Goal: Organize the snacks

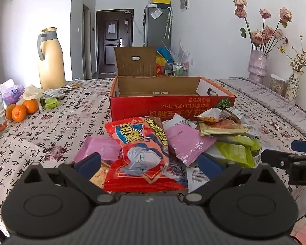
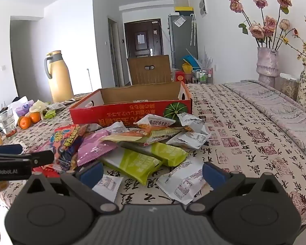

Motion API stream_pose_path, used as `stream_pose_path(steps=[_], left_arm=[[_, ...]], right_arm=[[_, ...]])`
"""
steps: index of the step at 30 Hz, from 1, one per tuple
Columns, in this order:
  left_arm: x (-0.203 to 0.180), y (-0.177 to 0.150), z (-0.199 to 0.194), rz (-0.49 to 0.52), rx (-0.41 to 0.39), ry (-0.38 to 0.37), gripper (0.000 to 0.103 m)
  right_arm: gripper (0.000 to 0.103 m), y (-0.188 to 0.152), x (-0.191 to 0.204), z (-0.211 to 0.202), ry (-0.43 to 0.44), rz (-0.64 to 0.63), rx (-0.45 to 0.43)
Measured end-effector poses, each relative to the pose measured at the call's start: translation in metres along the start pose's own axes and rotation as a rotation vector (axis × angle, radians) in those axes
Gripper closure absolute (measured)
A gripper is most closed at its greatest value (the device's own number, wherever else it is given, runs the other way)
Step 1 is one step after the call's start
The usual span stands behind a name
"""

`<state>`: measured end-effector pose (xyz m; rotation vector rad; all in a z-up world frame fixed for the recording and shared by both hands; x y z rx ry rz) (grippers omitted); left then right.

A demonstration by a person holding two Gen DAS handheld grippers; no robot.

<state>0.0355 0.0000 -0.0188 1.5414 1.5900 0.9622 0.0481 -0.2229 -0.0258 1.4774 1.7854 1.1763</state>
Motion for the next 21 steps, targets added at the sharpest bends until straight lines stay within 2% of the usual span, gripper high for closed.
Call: stream_pose_path(steps=[21], left_arm=[[0.0006,0.0001,-0.0023,-0.012,-0.003,-0.006,0.000]], right_arm=[[0.000,-0.0015,0.0006,-0.0010,0.001,-0.005,0.007]])
Point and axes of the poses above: each gripper's, at about its wrist camera, not at the fingertips, and z roughly the way its jaws point, x to its left, y to its top, the point moved 4 cm from there along z, roughly the way its jaws point, and after that the axes turned 2 degrees about y, right-handed, at the moved point
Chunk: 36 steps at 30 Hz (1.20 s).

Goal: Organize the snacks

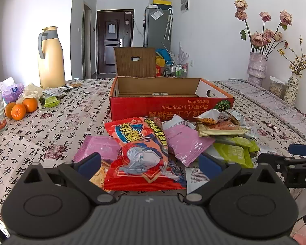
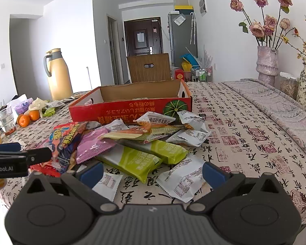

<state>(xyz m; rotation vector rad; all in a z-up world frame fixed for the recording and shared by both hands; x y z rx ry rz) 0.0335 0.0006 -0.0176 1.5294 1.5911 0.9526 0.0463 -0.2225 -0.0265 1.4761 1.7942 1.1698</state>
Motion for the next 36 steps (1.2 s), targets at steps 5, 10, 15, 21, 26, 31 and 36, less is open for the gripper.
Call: stream_pose_path(steps=[5,10,15,21,26,31,36], left_arm=[[-0.0001,0.0001,-0.0001,-0.001,0.000,-0.001,0.000],[-0.0005,0.0001,-0.0006,-0.002,0.000,-0.003,0.000],[-0.0015,-0.0002,-0.0017,-0.003,-0.001,-0.003,0.000],[-0.0015,-0.0003,-0.0021,-0.005,-0.001,-0.004,0.000],[-0.0015,-0.0006,-0.0023,-0.005,-0.001,-0.005,0.000],[-0.0026,-0.0016,-0.0035,-0.005,-0.001,-0.007,0.000],[-0.0027,-0.0015,-0.0035,-0.006,-0.002,-0.007,0.000]], right_arm=[[0.000,-0.0005,0.0003,0.0026,-0.002,-0.001,0.003],[0.000,-0.0008,0.0005,0.0025,-0.002,-0.001,0.003],[0.000,-0.0013,0.0005,0.0026,-0.003,-0.001,0.003],[0.000,-0.0012,0.0007,0.0026,-0.004,-0.001,0.003],[0.000,-0.0014,0.0007,0.0027,-0.003,-0.001,0.002],[0.000,-0.0015,0.0008,0.0029,-0.003,-0.001,0.003],[0.000,-0.0015,0.0008,0.0031,-0.003,-0.001,0.004]])
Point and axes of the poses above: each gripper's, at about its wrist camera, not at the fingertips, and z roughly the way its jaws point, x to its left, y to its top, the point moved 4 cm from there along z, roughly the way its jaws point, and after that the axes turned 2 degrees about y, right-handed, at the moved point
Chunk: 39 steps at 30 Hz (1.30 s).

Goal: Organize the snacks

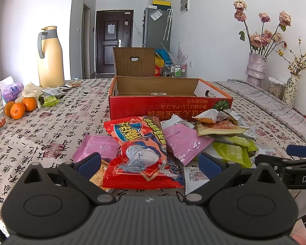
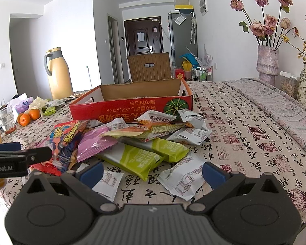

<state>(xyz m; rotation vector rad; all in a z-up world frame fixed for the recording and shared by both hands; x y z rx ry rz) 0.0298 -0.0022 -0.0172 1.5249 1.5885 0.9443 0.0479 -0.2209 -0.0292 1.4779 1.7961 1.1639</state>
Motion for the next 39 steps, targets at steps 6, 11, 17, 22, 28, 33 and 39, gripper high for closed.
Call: stream_pose_path(steps=[6,11,17,22,28,33,39], left_arm=[[0.0008,0.0004,0.0002,-0.001,0.001,-0.001,0.000],[0.0010,0.0004,0.0002,-0.001,0.000,-0.001,0.000],[-0.0002,-0.0002,0.0001,-0.002,-0.002,-0.002,0.000],[-0.0008,-0.0003,0.0000,-0.002,-0.002,-0.002,0.000],[-0.0005,-0.0007,0.0006,-0.003,-0.001,-0.005,0.000],[-0.0003,-0.0008,0.0003,-0.007,-0.001,-0.008,0.000],[0.0005,-0.0010,0.0050,-0.019,-0.001,-0.005,0.000]], right_arm=[[0.000,0.0002,-0.0003,0.0003,0.000,0.000,0.001],[0.000,0.0001,-0.0006,0.0007,0.000,0.000,0.001],[0.000,0.0006,-0.0008,0.0008,0.000,0.000,0.001],[0.000,0.0006,-0.0011,0.0011,0.000,0.000,0.002],[0.000,0.0006,-0.0013,0.0015,-0.001,-0.001,0.003],[0.000,-0.0009,0.0006,0.0014,-0.001,-0.001,0.005],[0.000,-0.0050,-0.0062,0.0022,-0.020,0.005,0.008]])
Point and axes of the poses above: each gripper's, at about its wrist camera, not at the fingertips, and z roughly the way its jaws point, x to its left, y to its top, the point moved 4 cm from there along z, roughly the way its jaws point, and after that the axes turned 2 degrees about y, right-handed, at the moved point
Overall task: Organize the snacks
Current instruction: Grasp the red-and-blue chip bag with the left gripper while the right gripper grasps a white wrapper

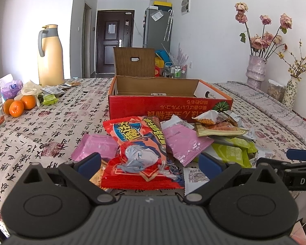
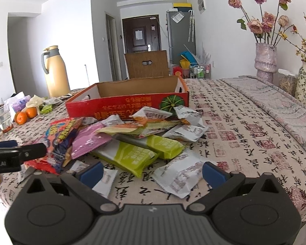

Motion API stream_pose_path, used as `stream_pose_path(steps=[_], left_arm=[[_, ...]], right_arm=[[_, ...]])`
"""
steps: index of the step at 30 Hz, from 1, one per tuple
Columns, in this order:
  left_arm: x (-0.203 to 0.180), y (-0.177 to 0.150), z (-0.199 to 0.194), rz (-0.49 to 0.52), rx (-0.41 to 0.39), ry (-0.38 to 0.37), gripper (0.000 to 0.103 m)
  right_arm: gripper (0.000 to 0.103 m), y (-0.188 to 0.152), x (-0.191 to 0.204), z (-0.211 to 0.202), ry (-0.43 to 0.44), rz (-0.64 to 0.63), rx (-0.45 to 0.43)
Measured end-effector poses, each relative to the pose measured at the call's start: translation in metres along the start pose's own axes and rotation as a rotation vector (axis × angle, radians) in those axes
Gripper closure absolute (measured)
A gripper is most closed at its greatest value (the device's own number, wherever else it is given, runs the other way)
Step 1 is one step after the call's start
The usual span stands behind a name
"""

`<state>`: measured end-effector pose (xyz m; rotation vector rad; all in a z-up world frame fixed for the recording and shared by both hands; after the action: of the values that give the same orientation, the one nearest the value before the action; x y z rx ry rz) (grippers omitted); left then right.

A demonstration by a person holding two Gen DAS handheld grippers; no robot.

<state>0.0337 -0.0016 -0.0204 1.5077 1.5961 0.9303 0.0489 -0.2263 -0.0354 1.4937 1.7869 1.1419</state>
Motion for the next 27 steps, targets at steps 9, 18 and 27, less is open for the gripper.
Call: stream_pose_path(steps=[9,18,27], left_arm=[[0.002,0.000,0.006,0.000,0.010,0.005,0.000],[0.001,0.000,0.013,0.006,0.026,0.018,0.000],[0.001,-0.001,0.021,0.004,0.044,0.037,0.000]], right_arm=[[0.000,0.000,-0.025,0.017,-0.088,-0.041,0.017],[0.005,-0.006,-0.037,0.049,-0.114,-0.160,0.067],[0.015,-0.005,-0.043,0.062,0.007,-0.121,0.068]])
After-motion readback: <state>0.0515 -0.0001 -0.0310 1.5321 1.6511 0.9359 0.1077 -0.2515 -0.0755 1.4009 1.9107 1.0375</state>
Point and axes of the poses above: each gripper's, at about its wrist camera, not at the fingertips, and z roughly the way its jaws point, x to its left, y to its top, the point moved 4 cm from there along z, roughly the way its jaws point, and after that the axes turned 2 degrees about y, right-handed, at the moved point
